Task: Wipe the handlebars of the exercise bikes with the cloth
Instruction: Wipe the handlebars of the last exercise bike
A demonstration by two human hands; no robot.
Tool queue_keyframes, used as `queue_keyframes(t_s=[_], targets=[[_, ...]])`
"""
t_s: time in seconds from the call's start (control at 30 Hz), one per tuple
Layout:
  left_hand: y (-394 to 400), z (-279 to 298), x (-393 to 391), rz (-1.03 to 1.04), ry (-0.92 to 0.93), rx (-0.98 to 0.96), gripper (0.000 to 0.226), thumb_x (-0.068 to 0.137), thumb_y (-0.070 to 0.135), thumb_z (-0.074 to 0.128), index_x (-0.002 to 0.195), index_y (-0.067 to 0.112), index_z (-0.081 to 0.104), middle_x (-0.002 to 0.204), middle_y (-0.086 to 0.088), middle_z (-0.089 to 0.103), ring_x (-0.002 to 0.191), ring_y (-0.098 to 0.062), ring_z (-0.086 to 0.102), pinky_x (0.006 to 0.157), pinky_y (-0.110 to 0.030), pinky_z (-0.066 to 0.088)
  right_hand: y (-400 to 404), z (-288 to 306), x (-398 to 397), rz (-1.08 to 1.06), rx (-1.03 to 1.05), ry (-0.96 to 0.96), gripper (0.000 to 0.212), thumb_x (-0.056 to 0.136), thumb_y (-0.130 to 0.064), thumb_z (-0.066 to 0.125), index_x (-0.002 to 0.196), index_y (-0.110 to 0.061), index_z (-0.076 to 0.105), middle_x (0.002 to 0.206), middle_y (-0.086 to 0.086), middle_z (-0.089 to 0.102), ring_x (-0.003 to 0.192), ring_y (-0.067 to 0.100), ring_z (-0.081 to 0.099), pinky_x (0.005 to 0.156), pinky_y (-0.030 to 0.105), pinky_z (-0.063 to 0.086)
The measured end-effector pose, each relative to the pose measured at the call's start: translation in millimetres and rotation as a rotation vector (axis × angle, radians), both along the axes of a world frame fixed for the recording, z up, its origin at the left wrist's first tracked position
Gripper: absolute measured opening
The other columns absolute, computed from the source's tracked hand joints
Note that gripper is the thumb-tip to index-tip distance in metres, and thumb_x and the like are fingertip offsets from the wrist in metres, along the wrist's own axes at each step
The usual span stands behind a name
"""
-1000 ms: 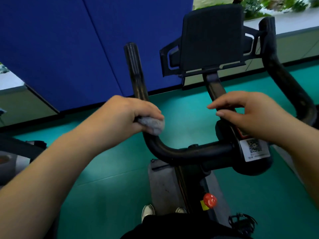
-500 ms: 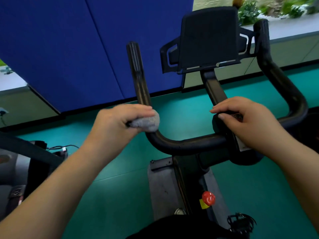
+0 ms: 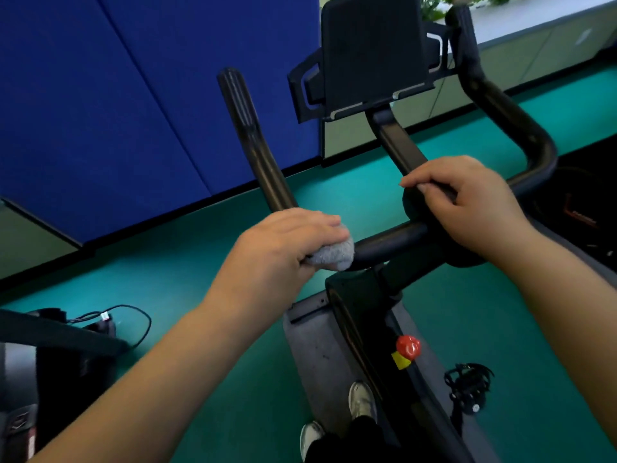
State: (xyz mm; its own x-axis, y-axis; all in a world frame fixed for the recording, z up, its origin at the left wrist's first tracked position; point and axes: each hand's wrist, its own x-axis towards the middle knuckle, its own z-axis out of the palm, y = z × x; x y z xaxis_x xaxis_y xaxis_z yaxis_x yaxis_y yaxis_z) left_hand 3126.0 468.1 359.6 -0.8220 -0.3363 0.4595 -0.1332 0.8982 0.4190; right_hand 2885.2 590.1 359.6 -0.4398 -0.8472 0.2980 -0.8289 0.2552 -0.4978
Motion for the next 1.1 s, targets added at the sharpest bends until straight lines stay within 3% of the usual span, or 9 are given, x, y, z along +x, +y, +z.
queue_keyframes(t_s=[0.2, 0.37, 0.6, 0.73, 0.97, 1.1], targets=[[-13.9, 5.2, 18.8, 0.110, 0.021, 0.018, 0.041, 0.068, 0.003, 0.082, 0.106, 0.017, 0.074, 0.112, 0.009, 0.067, 0.108, -0.005, 0.059, 0.100, -0.020, 0.044, 2.9, -3.9, -1.4, 0.010, -0.042, -0.010, 0.025, 0.091, -0.016, 0.053, 0.102, -0.032, 0.068, 0.109, -0.014, 0.066, 0.110, 0.012, 0.056, 0.096, 0.041, 0.047], [23.8, -3.6, -16.8, -0.016, 0.016, -0.055, 0.033, 0.072, 0.006, 0.071, 0.104, 0.012, 0.074, 0.111, 0.002, 0.070, 0.109, -0.008, 0.057, 0.102, -0.019, 0.041, 2.7, -6.1, -6.1, 0.021, -0.047, -0.018, 0.024, 0.092, -0.019, 0.052, 0.104, -0.032, 0.068, 0.111, -0.014, 0.066, 0.110, 0.010, 0.056, 0.096, 0.040, 0.047], [19.8, -2.7, -0.8, 0.083, 0.049, -0.021, 0.033, 0.073, 0.004, 0.075, 0.104, 0.014, 0.074, 0.113, 0.004, 0.068, 0.107, -0.014, 0.061, 0.096, -0.031, 0.047, 4.4, -5.1, -9.4, 0.044, -0.049, -0.041, 0.023, 0.093, -0.021, 0.052, 0.105, -0.031, 0.068, 0.112, -0.015, 0.065, 0.112, 0.007, 0.053, 0.095, 0.029, 0.043], [43.6, -9.1, -36.2, 0.044, 0.104, -0.038, 0.022, 0.081, 0.012, 0.066, 0.100, 0.007, 0.074, 0.110, -0.004, 0.069, 0.105, -0.016, 0.060, 0.096, -0.030, 0.047, 5.7, -8.3, -13.8, 0.062, -0.066, -0.020, 0.023, 0.094, -0.022, 0.052, 0.108, -0.029, 0.069, 0.114, -0.014, 0.066, 0.113, 0.009, 0.054, 0.097, 0.029, 0.043], [47.8, -7.1, -38.6, 0.122, 0.062, -0.015, 0.034, 0.072, 0.006, 0.076, 0.105, 0.011, 0.073, 0.113, 0.001, 0.068, 0.107, -0.012, 0.061, 0.096, -0.032, 0.047, 11.8, -13.3, -26.1, 0.214, -0.107, -0.084, 0.024, 0.096, -0.021, 0.052, 0.114, -0.020, 0.068, 0.123, -0.011, 0.063, 0.122, 0.006, 0.051, 0.107, 0.026, 0.035], [53.5, -2.9, -48.9, 0.165, 0.052, -0.037, 0.034, 0.070, 0.008, 0.075, 0.104, 0.011, 0.074, 0.111, 0.001, 0.069, 0.106, -0.010, 0.061, 0.097, -0.030, 0.046, 13.2, -17.6, -29.1, 0.195, -0.151, -0.061, 0.029, 0.096, -0.021, 0.046, 0.114, -0.016, 0.067, 0.122, -0.006, 0.064, 0.119, 0.010, 0.053, 0.104, 0.022, 0.034]])
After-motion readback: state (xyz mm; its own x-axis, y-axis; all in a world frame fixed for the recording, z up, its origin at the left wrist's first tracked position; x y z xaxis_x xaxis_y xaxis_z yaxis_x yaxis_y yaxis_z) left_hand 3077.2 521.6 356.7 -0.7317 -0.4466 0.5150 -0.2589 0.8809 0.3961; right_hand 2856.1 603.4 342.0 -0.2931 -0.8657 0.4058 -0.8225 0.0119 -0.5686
